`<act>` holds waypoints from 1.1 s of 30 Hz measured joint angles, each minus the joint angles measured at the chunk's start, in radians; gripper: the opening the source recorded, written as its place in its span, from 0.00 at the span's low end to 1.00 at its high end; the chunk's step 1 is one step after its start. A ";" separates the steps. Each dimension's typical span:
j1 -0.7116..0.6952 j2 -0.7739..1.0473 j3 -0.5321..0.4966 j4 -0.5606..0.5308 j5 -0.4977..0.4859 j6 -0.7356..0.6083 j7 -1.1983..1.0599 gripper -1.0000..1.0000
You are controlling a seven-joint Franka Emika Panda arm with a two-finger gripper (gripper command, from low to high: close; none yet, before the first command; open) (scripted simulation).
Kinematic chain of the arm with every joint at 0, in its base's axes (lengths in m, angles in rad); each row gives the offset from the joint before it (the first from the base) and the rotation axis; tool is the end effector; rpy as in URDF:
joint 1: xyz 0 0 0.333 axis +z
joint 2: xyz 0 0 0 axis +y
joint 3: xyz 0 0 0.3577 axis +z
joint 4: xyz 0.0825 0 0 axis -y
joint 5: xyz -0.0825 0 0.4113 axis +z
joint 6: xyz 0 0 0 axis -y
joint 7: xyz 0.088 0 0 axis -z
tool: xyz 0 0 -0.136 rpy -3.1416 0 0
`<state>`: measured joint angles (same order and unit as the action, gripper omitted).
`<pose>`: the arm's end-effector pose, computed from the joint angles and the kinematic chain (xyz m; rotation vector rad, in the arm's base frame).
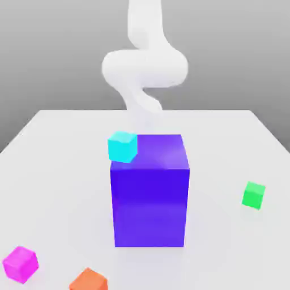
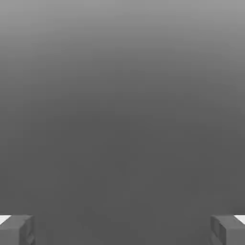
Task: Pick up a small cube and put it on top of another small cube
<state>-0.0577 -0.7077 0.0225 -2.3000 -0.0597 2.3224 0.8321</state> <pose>0.3992 -0.0133 0.6894 -2.5099 1.1254 -1.0088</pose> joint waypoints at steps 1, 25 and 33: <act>-0.023 0.040 0.008 0.000 -0.026 0.009 0.014 0.50; -0.366 0.886 -0.068 -0.012 -0.138 0.263 -0.006 0.50; -0.486 1.130 -0.013 -0.004 0.049 0.408 -0.160 0.50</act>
<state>-0.5442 0.4226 0.0092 -2.3040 -0.0111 2.7301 0.6719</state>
